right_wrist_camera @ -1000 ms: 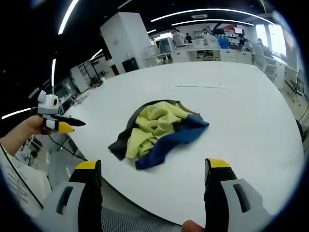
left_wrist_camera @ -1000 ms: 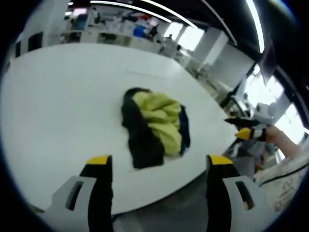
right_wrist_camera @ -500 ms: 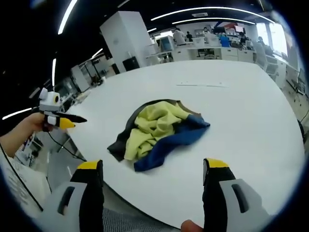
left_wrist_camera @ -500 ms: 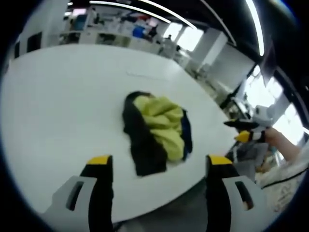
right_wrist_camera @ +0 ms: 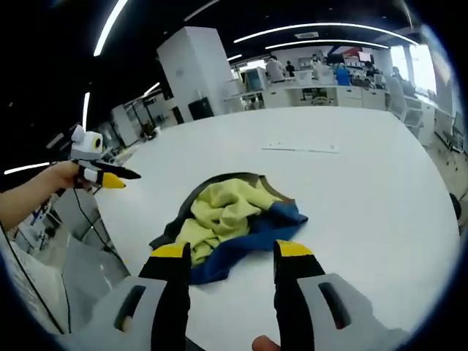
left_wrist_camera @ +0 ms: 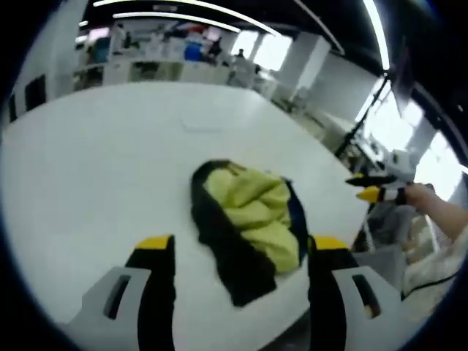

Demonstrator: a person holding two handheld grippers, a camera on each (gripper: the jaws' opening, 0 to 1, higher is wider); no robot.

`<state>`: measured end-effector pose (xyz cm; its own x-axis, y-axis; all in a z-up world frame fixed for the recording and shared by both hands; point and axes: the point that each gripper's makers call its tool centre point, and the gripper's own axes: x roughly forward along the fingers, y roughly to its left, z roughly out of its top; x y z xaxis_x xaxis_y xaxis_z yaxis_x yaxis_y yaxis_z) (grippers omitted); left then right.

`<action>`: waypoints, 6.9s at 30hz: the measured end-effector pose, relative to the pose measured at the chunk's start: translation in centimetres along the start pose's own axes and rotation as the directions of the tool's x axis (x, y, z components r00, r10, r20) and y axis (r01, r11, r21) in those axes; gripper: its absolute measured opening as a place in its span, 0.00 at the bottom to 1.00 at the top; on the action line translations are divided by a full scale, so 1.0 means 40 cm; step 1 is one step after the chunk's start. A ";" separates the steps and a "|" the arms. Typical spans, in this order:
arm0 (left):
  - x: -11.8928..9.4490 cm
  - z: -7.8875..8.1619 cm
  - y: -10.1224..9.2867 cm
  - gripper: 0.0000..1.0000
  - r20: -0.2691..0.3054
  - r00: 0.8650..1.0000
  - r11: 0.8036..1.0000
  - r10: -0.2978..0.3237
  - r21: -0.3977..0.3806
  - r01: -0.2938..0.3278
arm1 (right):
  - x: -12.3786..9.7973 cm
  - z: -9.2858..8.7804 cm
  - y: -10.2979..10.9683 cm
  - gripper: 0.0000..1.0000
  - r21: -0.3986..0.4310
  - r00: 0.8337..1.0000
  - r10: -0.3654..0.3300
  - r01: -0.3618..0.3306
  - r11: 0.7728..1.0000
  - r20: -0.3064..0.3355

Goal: Fold the garment on the visible template until the final outline fits inside the template.

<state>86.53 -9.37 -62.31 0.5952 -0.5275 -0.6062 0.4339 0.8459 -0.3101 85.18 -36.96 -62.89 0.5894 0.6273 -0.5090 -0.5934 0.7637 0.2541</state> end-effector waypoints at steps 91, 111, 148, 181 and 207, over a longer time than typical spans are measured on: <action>0.621 0.096 0.136 0.00 -0.348 0.933 0.965 -0.093 0.199 0.171 | 0.443 -0.077 -0.304 0.02 0.124 0.960 -0.098 0.134 0.983 -0.262; 0.344 0.256 0.031 0.00 0.033 0.996 0.944 -0.083 0.322 0.069 | 0.261 0.192 -0.183 0.01 0.057 0.988 -0.104 0.097 0.994 0.116; -0.379 0.435 -0.401 0.00 0.605 0.781 0.809 -0.155 0.531 -0.251 | -0.402 0.610 0.277 0.01 -0.233 0.706 0.048 0.169 0.958 0.706; -0.559 0.381 -0.534 0.00 0.655 0.740 0.777 -0.157 0.544 -0.316 | -0.575 0.616 0.407 0.01 -0.323 0.652 0.178 0.108 0.940 0.737; -0.391 0.303 -0.390 0.00 0.574 0.817 0.863 -0.054 0.439 -0.251 | -0.348 0.520 0.295 0.01 -0.228 0.771 0.117 0.037 0.973 0.626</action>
<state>78.66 -15.26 -39.13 0.8510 -0.5219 -0.0583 0.5218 0.8278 0.2063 81.37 -33.50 -35.72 0.7281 0.6685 0.1516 -0.6803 0.7318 0.0408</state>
